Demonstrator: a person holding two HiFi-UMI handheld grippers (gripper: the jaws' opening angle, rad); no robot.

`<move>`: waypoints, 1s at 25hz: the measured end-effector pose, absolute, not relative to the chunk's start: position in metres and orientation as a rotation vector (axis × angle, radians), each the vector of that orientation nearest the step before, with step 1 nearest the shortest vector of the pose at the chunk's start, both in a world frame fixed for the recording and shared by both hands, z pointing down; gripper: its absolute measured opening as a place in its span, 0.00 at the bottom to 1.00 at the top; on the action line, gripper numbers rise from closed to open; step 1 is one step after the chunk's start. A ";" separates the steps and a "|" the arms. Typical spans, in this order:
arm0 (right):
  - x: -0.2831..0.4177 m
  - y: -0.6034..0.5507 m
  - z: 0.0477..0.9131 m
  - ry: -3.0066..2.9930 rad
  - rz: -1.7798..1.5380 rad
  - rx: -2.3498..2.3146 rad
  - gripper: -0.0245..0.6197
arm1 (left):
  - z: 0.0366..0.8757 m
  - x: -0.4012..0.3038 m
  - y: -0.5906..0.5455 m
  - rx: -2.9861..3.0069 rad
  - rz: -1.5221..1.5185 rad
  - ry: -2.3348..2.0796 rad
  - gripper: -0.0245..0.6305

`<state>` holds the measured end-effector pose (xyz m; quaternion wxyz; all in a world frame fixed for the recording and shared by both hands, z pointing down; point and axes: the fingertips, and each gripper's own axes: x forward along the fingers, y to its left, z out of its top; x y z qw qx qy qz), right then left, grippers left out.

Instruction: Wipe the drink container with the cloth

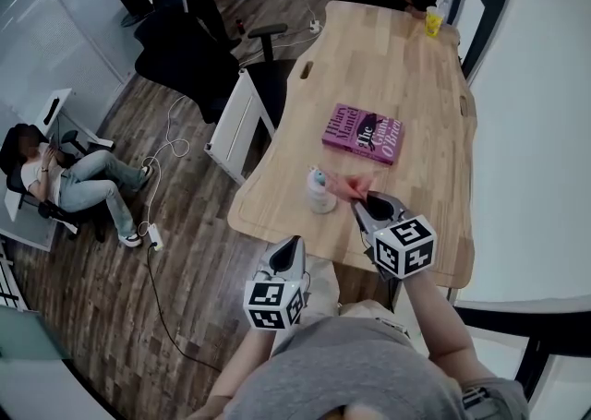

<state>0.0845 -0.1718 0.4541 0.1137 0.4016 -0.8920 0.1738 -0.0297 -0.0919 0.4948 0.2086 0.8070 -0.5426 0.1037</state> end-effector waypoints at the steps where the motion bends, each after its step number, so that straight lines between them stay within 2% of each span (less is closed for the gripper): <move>1: 0.083 -0.176 0.454 -2.616 0.507 1.177 0.08 | 0.495 -0.031 -0.095 2.247 0.288 -1.511 0.04; 25: 0.062 -0.243 0.515 -2.440 0.611 1.018 0.08 | 0.497 -0.052 -0.176 2.248 0.309 -1.480 0.04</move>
